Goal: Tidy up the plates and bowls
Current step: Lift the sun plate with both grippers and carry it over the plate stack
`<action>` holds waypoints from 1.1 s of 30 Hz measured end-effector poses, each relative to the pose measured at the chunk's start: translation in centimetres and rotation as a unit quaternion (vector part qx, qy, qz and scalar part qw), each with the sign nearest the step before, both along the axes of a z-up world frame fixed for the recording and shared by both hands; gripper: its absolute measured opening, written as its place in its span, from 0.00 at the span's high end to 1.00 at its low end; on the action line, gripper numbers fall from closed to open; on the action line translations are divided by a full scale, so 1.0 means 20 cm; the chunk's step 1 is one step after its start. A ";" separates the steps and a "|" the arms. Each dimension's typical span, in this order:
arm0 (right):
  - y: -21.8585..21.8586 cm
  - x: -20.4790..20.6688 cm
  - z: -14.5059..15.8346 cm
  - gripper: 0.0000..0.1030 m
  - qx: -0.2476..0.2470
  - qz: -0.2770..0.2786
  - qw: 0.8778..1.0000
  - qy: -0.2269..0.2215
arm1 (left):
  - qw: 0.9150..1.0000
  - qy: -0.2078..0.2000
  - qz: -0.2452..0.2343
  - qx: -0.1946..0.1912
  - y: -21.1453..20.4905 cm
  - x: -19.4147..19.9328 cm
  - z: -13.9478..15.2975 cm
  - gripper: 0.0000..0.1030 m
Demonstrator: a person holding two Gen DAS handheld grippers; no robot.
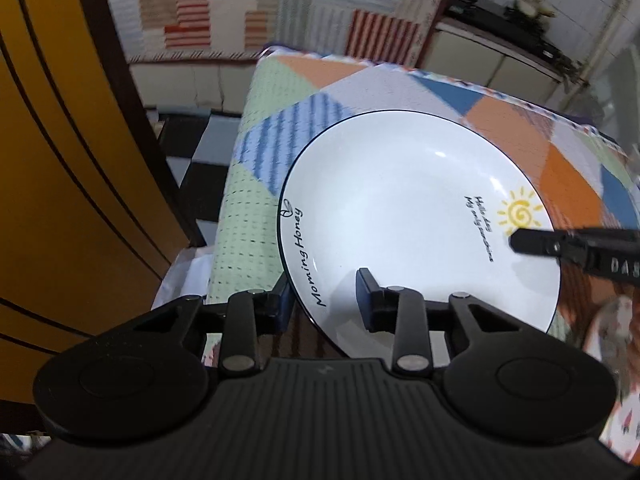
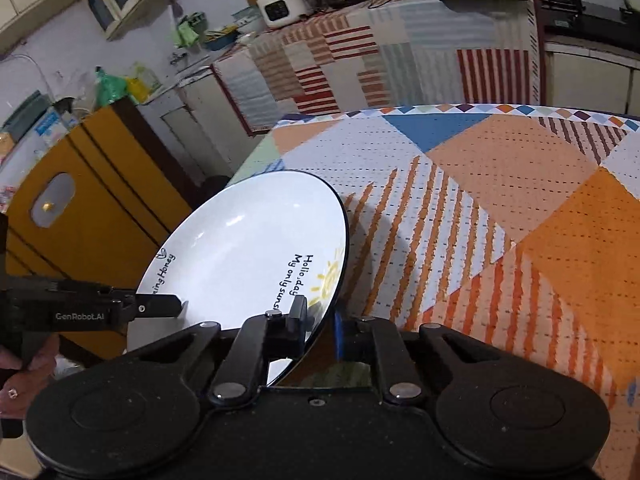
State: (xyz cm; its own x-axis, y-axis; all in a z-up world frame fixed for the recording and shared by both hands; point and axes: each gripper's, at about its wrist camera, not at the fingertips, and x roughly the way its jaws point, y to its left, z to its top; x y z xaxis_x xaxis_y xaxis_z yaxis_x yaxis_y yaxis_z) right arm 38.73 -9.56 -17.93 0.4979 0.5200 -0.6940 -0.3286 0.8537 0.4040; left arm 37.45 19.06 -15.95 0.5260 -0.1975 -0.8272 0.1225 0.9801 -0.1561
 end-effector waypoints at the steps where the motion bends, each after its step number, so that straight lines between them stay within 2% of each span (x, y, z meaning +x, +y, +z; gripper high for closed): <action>1: -0.02 -0.01 0.01 0.83 0.002 0.002 1.000 -0.001 | 1.000 -0.006 -0.004 0.003 -0.02 -0.03 0.02 0.70; 13: -0.21 -0.33 0.26 0.82 0.009 0.009 1.000 -0.022 | 0.996 -0.033 -0.071 0.033 -0.23 -0.34 0.33 0.70; 18: -0.31 -0.48 0.35 0.82 0.005 0.010 0.999 -0.038 | 0.997 -0.013 -0.075 0.017 -0.31 -0.43 0.40 0.70; 26: -0.45 -0.70 0.40 0.81 -0.016 0.005 0.999 -0.043 | 0.995 -0.006 -0.103 0.015 -0.49 -0.57 0.40 0.70; 33: -0.59 -0.82 0.30 0.80 -0.002 -0.017 1.000 -0.007 | 0.990 0.014 -0.135 0.026 -0.62 -0.64 0.31 0.70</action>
State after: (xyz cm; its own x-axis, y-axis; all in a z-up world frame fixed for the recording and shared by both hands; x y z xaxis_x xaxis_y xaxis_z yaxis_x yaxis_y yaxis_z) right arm 22.26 -21.28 -11.91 0.5258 0.4987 -0.6891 -0.3043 0.8668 0.3951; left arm 24.63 6.69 -9.67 0.4370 -0.2848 -0.8532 0.3780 0.9189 -0.1131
